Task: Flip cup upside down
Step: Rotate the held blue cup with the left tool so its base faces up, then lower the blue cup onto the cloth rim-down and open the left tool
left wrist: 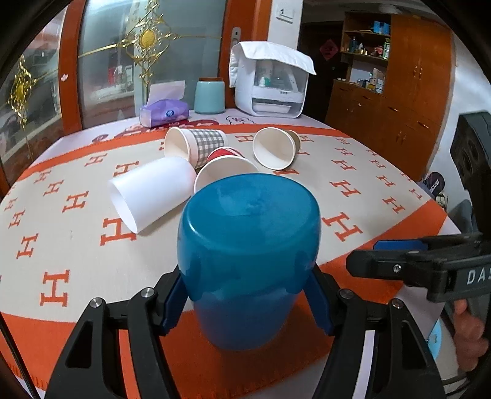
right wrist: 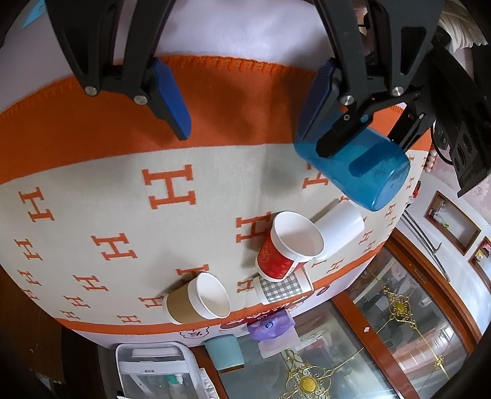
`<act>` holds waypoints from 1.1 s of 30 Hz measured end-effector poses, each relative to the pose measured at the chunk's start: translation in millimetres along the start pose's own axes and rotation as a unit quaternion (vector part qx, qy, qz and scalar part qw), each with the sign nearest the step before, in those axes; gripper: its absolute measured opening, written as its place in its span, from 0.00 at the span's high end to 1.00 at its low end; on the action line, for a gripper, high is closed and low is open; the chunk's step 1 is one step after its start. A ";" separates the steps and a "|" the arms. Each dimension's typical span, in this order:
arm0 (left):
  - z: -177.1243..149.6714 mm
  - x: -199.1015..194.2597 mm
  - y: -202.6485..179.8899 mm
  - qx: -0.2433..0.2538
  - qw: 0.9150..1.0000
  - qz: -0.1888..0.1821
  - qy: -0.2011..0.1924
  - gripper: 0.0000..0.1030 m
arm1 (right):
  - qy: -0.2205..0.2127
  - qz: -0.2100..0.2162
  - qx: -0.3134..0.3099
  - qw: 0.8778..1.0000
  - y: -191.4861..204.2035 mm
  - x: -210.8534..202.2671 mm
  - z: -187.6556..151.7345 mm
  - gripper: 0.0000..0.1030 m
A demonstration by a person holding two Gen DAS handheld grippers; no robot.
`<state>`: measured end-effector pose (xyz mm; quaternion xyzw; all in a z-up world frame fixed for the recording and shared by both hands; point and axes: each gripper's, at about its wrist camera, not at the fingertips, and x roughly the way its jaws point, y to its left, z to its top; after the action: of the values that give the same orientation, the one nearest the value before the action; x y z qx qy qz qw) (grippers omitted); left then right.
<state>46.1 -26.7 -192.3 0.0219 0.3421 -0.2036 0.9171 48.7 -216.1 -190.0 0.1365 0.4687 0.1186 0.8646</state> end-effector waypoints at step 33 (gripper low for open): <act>43.7 -90.0 14.4 -0.083 0.995 0.043 0.041 0.05 | -0.058 -0.012 -0.038 0.997 52.2 -75.6 -3.5 0.30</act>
<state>17.2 10.9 -103.0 -0.0317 0.3939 -0.1338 0.9088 1.5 -192.1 -114.9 0.1044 0.4143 0.1180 0.8964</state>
